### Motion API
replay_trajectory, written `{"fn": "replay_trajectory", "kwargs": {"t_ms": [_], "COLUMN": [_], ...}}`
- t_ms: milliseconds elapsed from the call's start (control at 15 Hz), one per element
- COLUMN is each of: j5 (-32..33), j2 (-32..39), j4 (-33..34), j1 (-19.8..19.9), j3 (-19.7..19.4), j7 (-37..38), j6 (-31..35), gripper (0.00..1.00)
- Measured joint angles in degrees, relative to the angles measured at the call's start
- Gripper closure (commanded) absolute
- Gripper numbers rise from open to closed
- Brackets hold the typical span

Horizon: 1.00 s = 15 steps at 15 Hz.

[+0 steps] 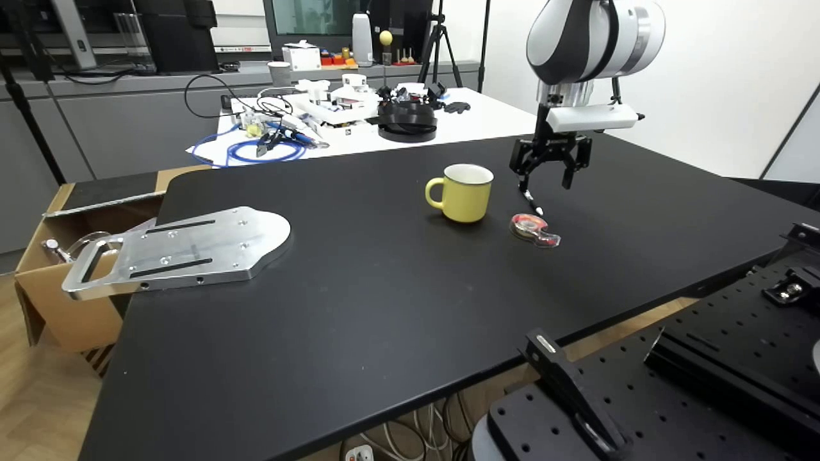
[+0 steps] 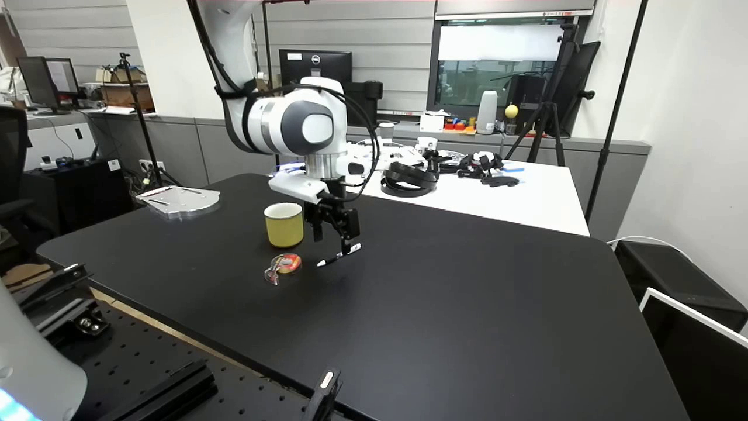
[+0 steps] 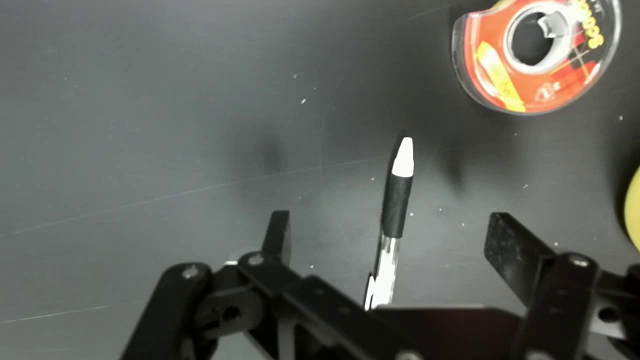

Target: Pick up the pen and put it in the cup

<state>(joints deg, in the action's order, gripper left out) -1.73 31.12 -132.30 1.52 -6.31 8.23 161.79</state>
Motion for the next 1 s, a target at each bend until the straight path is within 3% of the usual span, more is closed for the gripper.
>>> {"fn": "replay_trajectory", "kwargs": {"t_ms": [1000], "j5": [-1.58], "j2": [4.88], "j4": [4.14], "j1": [-1.22], "j3": [-0.33], "j7": [0.5], "j6": [0.71], "gripper": [0.02]}}
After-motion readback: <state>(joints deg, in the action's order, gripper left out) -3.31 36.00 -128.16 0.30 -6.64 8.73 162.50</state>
